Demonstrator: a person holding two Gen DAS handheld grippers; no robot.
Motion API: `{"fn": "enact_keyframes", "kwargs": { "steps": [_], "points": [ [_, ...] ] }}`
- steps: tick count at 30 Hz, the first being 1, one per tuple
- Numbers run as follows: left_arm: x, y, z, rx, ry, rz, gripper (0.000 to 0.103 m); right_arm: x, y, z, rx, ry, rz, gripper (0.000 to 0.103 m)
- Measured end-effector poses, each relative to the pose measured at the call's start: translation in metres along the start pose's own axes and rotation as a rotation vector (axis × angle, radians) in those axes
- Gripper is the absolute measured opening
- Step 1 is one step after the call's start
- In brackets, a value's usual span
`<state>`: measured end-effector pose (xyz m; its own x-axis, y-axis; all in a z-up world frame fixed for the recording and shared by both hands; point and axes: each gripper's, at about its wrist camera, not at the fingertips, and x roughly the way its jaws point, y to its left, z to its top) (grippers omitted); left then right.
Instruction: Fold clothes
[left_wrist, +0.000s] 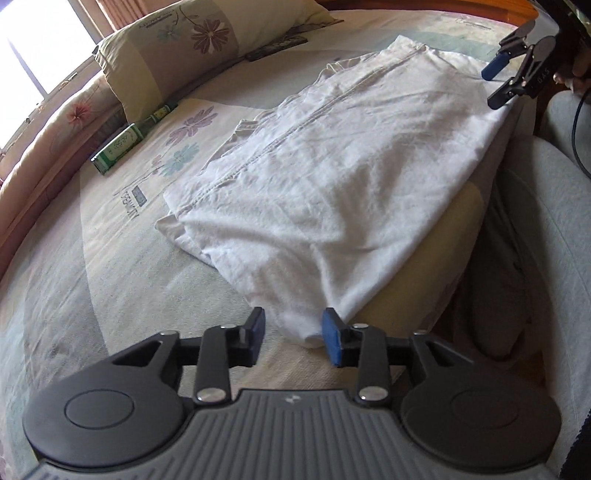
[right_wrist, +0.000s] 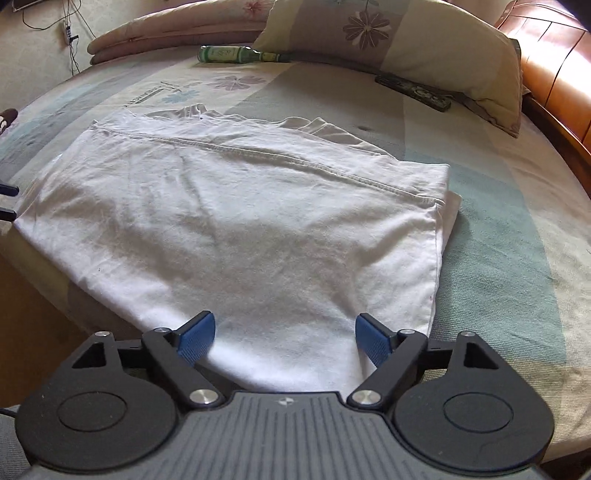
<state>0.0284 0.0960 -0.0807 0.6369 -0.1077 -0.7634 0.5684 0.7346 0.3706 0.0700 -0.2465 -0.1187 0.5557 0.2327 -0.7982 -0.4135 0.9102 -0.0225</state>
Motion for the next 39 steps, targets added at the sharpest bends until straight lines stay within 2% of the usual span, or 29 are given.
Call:
{"fn": "enact_keyframes", "kwargs": {
  "steps": [2,4,6,8,12,16,21,23,25,27,29,30,39],
  "points": [
    [0.001,0.013,0.005,-0.058,-0.025,0.015,0.052,0.001,0.005,0.003,0.011,0.008,-0.03,0.092],
    [0.002,0.026,0.005,-0.156,-0.038,-0.017,0.054,0.002,0.01,0.005,0.038,0.005,-0.061,0.092],
    [0.004,0.026,0.0,-0.182,-0.032,-0.033,0.061,0.002,0.015,0.007,0.067,-0.003,-0.092,0.093],
    [0.003,0.012,-0.01,-0.112,-0.025,-0.042,0.069,0.002,0.02,0.007,0.1,-0.011,-0.101,0.093],
    [0.01,-0.015,-0.02,0.041,-0.024,-0.018,0.075,0.003,0.03,0.008,0.121,-0.012,-0.077,0.093],
    [0.008,-0.018,-0.012,0.057,-0.08,0.074,0.076,-0.001,0.045,0.016,0.062,-0.028,-0.102,0.093],
    [0.013,-0.03,-0.01,0.203,-0.096,0.154,0.077,-0.011,0.052,0.023,0.067,-0.079,-0.08,0.094],
    [0.01,-0.038,-0.013,0.283,-0.119,0.224,0.077,-0.013,0.052,0.024,0.072,-0.087,-0.081,0.094],
    [0.004,-0.044,-0.016,0.347,-0.15,0.346,0.077,-0.015,0.052,0.024,0.076,-0.093,-0.087,0.094],
    [-0.006,-0.039,-0.016,0.334,-0.161,0.438,0.077,-0.017,0.05,0.024,0.086,-0.099,-0.09,0.094],
    [-0.017,-0.024,-0.014,0.266,-0.137,0.517,0.077,-0.017,0.048,0.024,0.1,-0.102,-0.088,0.094],
    [-0.017,-0.02,-0.012,0.229,-0.145,0.49,0.077,-0.017,0.048,0.023,0.105,-0.102,-0.083,0.094],
    [-0.005,0.0,0.011,-0.101,-0.261,0.084,0.077,-0.012,0.056,0.024,0.122,-0.102,-0.05,0.094]
  ]
}}
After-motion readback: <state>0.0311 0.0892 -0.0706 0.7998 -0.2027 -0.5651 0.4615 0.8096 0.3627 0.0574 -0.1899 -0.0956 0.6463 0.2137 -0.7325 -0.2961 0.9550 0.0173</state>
